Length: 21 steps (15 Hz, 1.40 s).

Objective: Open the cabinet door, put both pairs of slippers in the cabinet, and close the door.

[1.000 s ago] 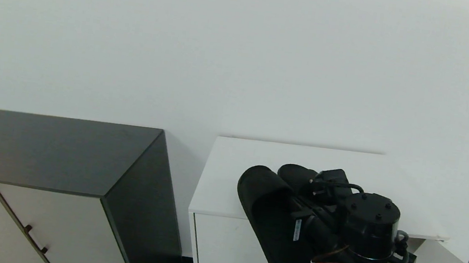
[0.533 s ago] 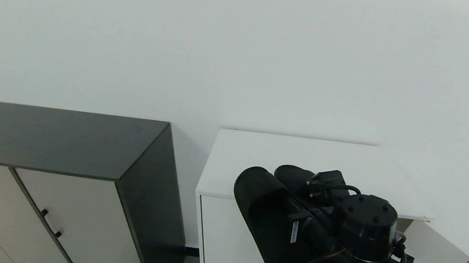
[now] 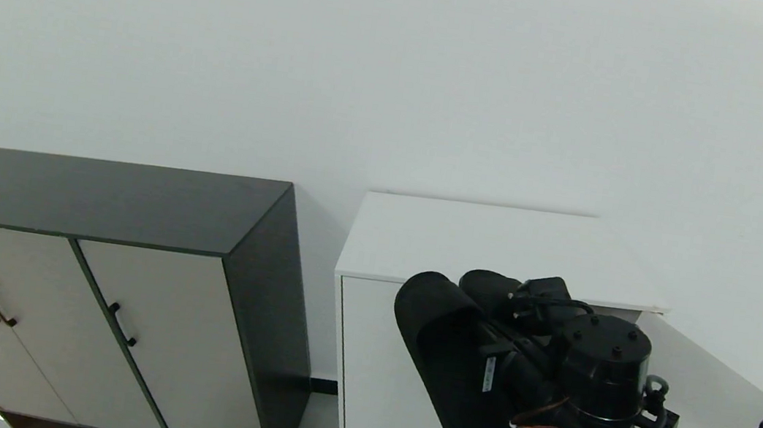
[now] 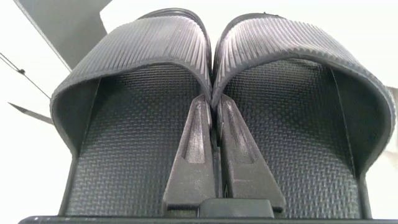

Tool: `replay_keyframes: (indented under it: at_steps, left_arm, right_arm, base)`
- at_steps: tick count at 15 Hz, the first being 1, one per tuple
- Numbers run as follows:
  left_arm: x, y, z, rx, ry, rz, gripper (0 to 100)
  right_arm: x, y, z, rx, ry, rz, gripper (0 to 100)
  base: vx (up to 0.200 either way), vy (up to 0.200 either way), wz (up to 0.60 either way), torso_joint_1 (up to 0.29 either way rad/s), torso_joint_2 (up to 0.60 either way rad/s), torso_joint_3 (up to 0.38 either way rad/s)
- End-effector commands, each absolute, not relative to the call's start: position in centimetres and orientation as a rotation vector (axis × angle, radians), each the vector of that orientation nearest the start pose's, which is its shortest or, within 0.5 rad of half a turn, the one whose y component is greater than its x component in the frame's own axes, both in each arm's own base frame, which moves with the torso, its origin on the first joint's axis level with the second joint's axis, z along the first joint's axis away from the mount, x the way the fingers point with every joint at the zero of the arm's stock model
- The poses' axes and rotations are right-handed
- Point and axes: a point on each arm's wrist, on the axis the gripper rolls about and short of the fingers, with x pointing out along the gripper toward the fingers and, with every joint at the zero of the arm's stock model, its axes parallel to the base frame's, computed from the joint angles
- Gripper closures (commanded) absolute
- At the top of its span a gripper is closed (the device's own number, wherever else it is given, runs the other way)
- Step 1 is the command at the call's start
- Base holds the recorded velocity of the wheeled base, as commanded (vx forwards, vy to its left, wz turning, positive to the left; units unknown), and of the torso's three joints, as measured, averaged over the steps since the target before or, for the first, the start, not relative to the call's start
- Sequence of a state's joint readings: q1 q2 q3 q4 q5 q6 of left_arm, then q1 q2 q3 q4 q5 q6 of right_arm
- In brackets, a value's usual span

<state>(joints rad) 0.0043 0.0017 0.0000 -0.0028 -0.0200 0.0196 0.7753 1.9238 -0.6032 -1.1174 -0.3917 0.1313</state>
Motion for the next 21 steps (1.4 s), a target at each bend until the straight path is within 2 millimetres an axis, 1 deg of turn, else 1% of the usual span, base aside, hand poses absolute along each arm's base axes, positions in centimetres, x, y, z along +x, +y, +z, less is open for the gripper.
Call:
replay_keyframes:
  at_steps: [1,17,21]
  left_arm:
    - [-2.27,-0.06,7.58,0.02,-0.002,-0.017,100]
    - [-2.27,-0.06,7.58,0.018,-0.002,-0.015,100]
    - [-2.27,-0.06,7.58,0.018,-0.002,-0.015,100]
  right_arm:
    - [23.37,21.53,10.87,0.014,0.201,0.366,100]
    - [23.47,21.5,10.25,-0.001,0.219,0.362,100]
    - [23.49,21.53,10.28,0.004,0.214,0.364,100]
  base:
    - [0.0,0.0,0.0,0.0,0.0,0.0]
    - [0.0,0.0,0.0,0.0,0.0,0.0]
    - [0.0,-0.2,0.0,0.002,0.01,0.004]
